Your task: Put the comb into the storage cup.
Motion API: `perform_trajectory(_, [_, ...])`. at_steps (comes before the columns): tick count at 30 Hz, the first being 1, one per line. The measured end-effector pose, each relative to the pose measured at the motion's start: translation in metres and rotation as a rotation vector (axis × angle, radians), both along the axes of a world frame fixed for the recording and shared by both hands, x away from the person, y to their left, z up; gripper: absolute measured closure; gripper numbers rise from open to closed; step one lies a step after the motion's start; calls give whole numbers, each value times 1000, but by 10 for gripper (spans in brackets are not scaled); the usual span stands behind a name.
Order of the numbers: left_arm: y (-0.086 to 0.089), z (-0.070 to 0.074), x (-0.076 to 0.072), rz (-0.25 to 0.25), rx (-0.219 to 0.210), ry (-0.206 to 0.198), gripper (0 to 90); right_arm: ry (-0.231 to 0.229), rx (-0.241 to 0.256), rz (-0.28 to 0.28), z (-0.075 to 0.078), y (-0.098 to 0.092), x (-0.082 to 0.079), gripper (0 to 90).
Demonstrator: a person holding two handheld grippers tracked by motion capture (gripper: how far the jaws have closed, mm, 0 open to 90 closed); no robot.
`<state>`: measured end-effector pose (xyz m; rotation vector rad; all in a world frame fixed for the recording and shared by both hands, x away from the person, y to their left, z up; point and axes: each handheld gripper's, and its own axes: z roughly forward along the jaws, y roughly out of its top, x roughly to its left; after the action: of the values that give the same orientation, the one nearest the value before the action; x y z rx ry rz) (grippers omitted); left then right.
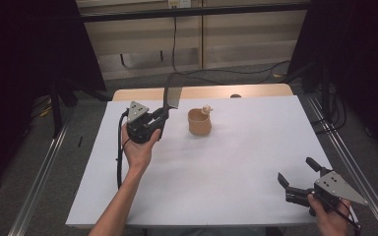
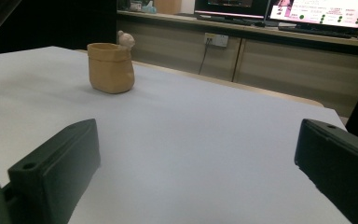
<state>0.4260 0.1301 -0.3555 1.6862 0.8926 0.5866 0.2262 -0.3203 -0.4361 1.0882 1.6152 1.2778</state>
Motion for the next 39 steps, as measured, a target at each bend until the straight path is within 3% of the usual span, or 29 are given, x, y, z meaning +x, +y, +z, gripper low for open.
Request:
perform_trajectory(5, [-3,-2,2,-1,-12,-32,728,0,-1,2,0,0,0,0])
perform_trajectory(11, [-6,-7,8,-1,-29,-15,728,1,-1,2,0,0,0,0])
perform_trajectory(18, [-15,-11,13,-33,-59,-42,728,1,-1,2,0,0,0,0])
perform_trajectory(25, [-28,-15,20,-42,-71,-31,727,1,1,2,0,0,0,0])
perform_trajectory(39, [-55,-5,29,-83,-91,-60,728,-3,1,2,0,0,-1,0])
